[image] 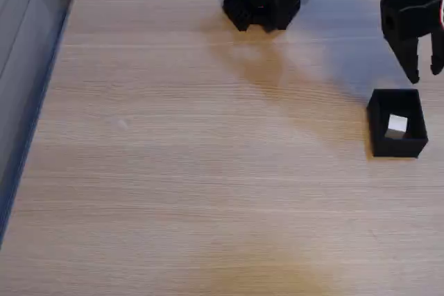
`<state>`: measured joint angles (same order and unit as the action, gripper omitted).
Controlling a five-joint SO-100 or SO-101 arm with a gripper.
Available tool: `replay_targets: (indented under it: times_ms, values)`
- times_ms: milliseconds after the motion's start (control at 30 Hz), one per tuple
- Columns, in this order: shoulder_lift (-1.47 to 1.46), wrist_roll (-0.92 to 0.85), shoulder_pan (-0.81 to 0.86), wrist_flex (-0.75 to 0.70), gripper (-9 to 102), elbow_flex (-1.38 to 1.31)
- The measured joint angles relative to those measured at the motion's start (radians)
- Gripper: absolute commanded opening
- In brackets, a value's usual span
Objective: Pick a white block and place it in the black box.
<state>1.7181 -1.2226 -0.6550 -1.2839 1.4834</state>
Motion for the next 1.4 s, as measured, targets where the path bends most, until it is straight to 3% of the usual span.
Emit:
replay_targets:
  times_ms: [233,433,867,1167,1400]
  values:
    - [0.198,-0.032,0.121,-0.009,0,0.144]
    - [0.522,-0.176,0.261,0.083,0,0.531]
    - [1.195,-0.225,0.492,0.143,0,1.213]
    - [1.382,-0.350,0.672,0.221,0,1.526]
    - [1.513,-0.336,0.719,0.127,0,1.606]
